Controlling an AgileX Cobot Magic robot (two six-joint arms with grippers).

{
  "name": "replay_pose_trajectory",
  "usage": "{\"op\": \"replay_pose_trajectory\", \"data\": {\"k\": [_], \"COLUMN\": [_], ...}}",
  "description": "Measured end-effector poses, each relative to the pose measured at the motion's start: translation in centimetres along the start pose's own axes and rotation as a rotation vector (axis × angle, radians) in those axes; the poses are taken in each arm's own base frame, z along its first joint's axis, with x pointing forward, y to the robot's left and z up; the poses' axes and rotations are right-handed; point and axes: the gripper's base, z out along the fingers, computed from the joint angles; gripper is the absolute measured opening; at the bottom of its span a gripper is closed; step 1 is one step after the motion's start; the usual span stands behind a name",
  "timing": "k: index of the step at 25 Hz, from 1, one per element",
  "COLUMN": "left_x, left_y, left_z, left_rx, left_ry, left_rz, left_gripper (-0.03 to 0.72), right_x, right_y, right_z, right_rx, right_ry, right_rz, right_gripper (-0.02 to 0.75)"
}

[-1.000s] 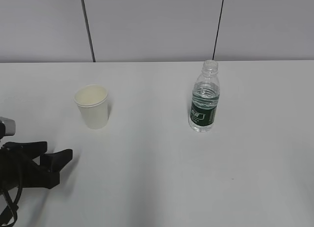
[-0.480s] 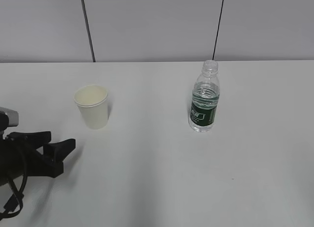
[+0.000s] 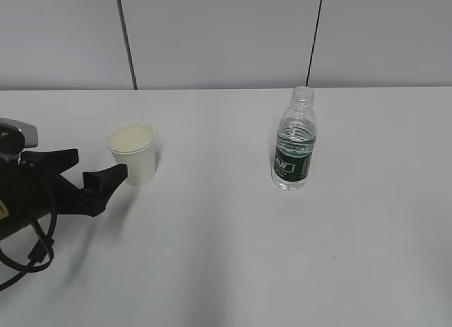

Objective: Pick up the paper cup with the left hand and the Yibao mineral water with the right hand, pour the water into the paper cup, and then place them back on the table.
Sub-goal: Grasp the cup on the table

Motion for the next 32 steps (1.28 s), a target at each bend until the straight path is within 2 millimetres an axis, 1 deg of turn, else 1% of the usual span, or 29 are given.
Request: {"op": "replay_pose_trajectory", "data": {"k": [3, 5, 12, 18, 25, 32], "left_x": [-0.3, 0.1, 1.4, 1.7, 2.0, 2.4], "left_y": [-0.3, -0.4, 0.5, 0.6, 1.1, 1.3], "left_z": [0.8, 1.4, 3.8, 5.9, 7.5, 7.9], "left_rx": [0.008, 0.007, -0.020, -0.005, -0.013, -0.019], "left_ry": [-0.017, -0.009, 0.015, 0.003, -0.012, -0.005], "left_rz": [0.003, -0.004, -0.025, -0.017, -0.018, -0.023], "left_gripper": [0.636, 0.640, 0.642, 0.636, 0.625, 0.608], "right_x": [0.0, 0.0, 0.0, 0.0, 0.0, 0.0], "right_y": [0.0, 0.0, 0.0, 0.0, 0.0, 0.0], "right_z": [0.0, 0.0, 0.0, 0.0, 0.0, 0.0], "right_rx": [0.000, 0.000, 0.000, 0.000, 0.000, 0.000], "right_ry": [0.000, 0.000, 0.000, 0.000, 0.000, 0.000], "right_rz": [0.000, 0.000, 0.000, 0.000, 0.000, 0.000], "right_gripper": [0.427, 0.427, 0.427, 0.427, 0.427, 0.427]}}
